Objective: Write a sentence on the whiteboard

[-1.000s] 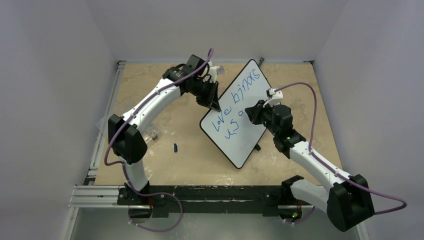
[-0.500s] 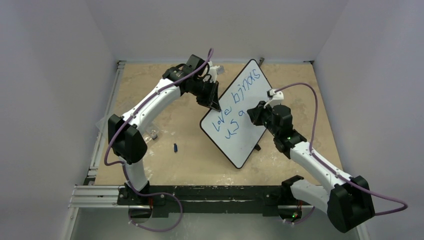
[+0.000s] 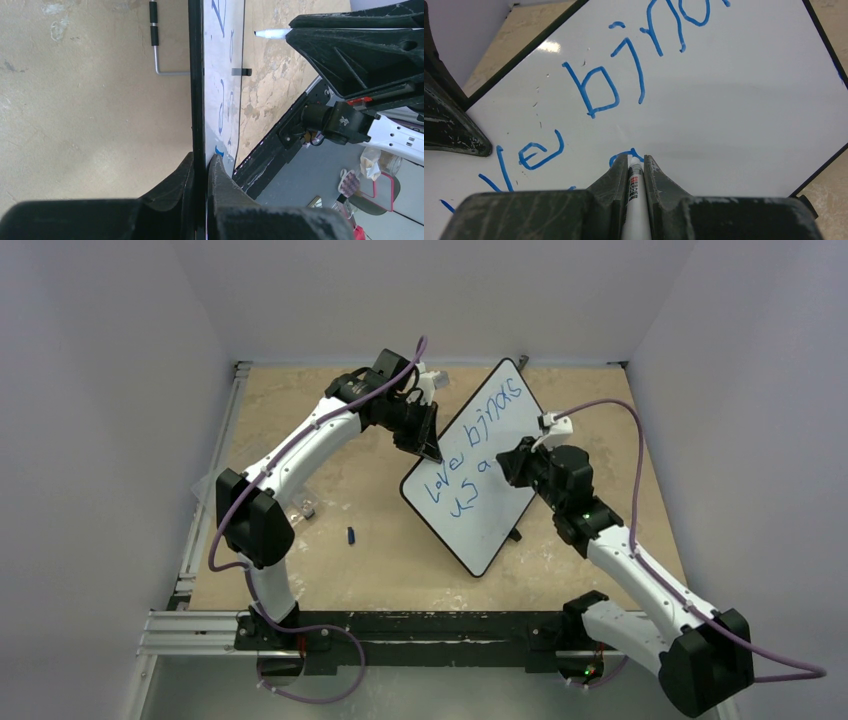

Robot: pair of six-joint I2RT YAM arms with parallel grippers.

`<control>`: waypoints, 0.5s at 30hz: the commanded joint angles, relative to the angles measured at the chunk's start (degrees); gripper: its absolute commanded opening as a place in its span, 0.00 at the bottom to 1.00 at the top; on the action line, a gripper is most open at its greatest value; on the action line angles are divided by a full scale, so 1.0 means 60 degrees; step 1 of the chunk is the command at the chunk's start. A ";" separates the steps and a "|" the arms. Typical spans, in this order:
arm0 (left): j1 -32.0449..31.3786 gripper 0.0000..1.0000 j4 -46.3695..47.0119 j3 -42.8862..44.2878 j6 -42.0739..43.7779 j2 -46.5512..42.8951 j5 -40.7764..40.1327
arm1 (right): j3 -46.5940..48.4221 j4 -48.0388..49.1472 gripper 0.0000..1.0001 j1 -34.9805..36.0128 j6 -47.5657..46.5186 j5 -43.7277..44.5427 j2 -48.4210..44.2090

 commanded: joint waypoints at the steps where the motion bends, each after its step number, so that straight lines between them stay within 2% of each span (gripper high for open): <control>1: -0.0350 0.00 -0.0375 -0.0137 0.1047 0.0065 -0.1063 | 0.0709 0.0510 0.00 0.0035 -0.0035 0.0203 0.0241; 15: -0.0350 0.00 -0.0360 -0.0167 0.1066 0.0081 -0.1083 | 0.1620 0.1098 0.00 0.0043 0.0048 -0.0075 0.1586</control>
